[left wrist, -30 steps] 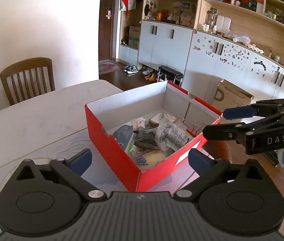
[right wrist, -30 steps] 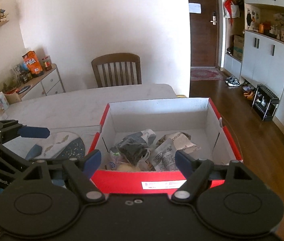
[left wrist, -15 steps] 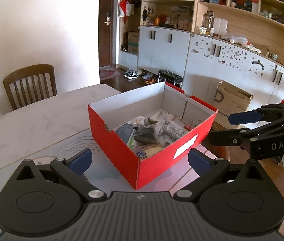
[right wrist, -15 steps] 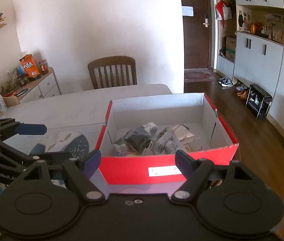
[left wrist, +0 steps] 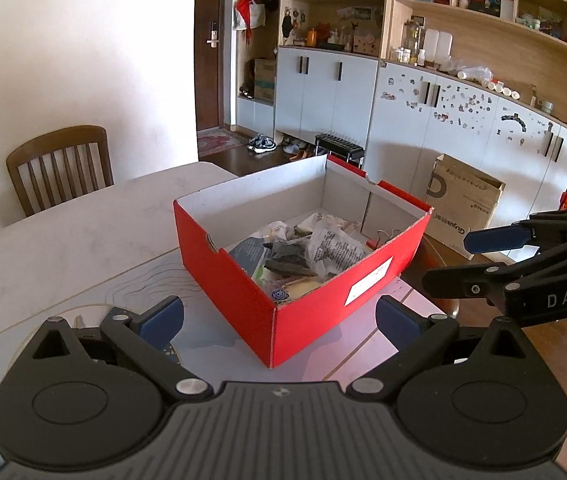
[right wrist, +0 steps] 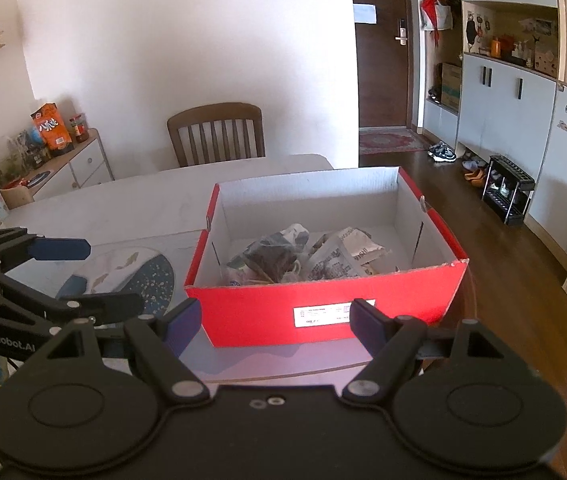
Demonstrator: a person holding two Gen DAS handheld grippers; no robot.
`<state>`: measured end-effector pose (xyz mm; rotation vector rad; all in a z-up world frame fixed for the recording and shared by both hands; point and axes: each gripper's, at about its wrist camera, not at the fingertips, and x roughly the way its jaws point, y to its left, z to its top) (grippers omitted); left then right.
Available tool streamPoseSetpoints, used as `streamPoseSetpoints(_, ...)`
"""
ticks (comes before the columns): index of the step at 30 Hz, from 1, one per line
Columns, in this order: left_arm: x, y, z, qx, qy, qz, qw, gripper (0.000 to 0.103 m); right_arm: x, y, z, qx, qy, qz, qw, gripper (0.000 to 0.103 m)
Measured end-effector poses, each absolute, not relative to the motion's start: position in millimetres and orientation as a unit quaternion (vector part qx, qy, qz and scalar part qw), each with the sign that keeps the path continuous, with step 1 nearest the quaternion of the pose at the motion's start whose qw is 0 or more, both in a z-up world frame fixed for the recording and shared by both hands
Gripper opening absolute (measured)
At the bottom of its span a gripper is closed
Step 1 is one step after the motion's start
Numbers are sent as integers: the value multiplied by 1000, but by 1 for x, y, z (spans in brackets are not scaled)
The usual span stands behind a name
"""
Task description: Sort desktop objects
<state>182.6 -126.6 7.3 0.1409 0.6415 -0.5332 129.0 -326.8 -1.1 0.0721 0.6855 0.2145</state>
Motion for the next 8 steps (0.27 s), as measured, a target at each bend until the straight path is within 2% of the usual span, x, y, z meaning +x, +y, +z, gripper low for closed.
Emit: streamPoseSetpoints(8,185,-118,8,63,315,-253,912,103,130,-326,-1,36,338,102,935,81)
